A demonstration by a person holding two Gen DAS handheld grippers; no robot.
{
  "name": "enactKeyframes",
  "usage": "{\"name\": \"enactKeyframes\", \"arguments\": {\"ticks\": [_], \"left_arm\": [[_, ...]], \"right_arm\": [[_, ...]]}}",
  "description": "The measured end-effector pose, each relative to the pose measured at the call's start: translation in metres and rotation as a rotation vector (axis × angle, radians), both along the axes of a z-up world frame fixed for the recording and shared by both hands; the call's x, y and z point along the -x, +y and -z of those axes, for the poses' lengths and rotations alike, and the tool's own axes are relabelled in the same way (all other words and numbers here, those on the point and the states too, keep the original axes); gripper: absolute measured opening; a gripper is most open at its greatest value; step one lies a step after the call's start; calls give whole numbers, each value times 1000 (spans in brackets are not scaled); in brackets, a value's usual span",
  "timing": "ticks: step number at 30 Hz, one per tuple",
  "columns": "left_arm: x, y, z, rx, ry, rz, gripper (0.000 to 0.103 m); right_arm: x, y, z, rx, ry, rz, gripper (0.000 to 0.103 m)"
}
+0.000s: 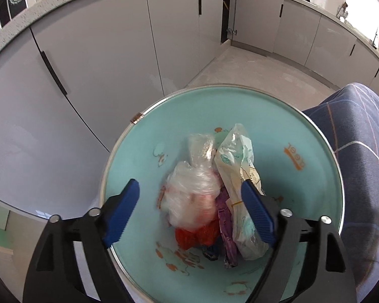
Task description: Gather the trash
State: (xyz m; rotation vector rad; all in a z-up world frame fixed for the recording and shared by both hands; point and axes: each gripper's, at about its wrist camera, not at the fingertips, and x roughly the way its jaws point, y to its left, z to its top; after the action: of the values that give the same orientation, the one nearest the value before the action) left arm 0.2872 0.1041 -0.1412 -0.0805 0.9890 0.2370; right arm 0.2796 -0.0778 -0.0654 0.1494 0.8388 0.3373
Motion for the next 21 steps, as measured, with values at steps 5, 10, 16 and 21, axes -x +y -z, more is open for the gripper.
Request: {"name": "enactKeyframes", "arguments": {"ticks": [5, 10, 16, 21], "left_arm": [[14, 0, -11, 0, -4, -14, 86], [35, 4, -20, 5, -6, -41, 91], [61, 5, -26, -12, -13, -45, 93], [79, 6, -30, -15, -23, -46, 95]], "right_arm": [[15, -14, -8, -40, -16, 49, 69], [25, -15, -4, -59, 20, 43, 76], [49, -15, -6, -66, 16, 32, 80], [71, -16, -10, -66, -2, 28, 82]]}}
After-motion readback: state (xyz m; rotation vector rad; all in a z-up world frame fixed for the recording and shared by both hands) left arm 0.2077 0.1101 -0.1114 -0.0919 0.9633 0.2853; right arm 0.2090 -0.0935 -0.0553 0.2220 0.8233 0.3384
